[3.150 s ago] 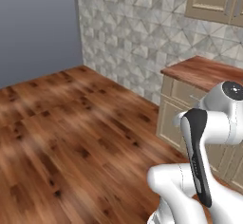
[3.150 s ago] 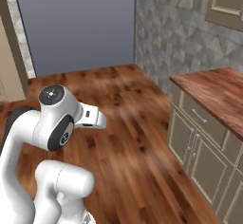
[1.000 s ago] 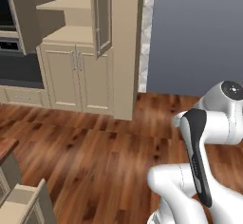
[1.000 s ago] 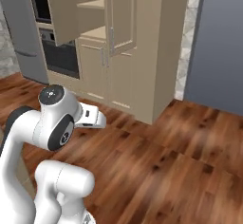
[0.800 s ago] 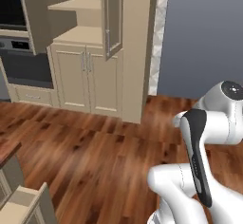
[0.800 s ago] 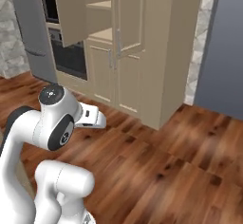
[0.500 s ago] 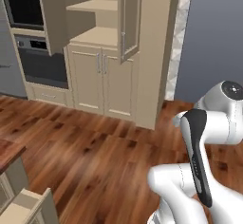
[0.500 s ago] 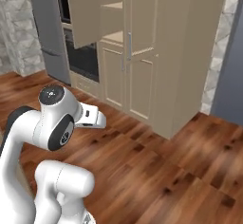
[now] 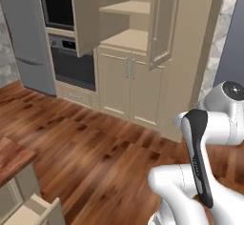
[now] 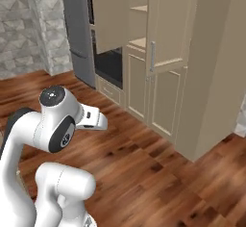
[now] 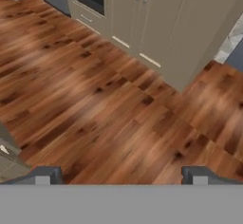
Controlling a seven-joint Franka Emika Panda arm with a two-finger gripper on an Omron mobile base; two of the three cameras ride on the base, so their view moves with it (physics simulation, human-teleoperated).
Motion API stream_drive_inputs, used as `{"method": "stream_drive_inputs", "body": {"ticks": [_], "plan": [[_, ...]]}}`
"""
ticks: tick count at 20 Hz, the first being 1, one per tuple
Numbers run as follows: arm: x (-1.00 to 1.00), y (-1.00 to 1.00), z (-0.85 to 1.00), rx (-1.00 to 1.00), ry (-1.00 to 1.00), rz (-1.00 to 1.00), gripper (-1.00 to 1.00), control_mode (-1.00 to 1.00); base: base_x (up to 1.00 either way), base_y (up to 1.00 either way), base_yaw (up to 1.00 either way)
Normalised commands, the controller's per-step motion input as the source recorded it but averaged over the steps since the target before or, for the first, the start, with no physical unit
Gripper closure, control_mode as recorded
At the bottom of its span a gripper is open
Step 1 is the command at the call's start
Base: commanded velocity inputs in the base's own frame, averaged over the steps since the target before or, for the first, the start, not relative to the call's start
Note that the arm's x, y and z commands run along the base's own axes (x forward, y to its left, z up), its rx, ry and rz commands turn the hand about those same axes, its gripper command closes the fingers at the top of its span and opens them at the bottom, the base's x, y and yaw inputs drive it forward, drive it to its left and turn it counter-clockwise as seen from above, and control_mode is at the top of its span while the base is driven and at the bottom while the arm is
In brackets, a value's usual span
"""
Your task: Collect the paprika, ketchup, and shaker from the cabinet and place them next to the stove.
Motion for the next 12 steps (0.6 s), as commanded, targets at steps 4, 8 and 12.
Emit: {"method": "stream_drive_inputs", "body": {"ticks": [4, 8, 12], "plan": [[0.00, 0.00, 0.00, 0.00, 0.00, 0.00, -1.00, 1.00, 0.72, 0.00, 0.34], [0.00, 0.00, 0.00, 0.00, 0.00, 0.00, -1.00, 1.00, 0.72, 0.00, 0.32], [0.00, 0.00, 0.00, 0.00, 0.00, 0.00, -1.00, 1.00, 0.78, 0.00, 0.29]]}}
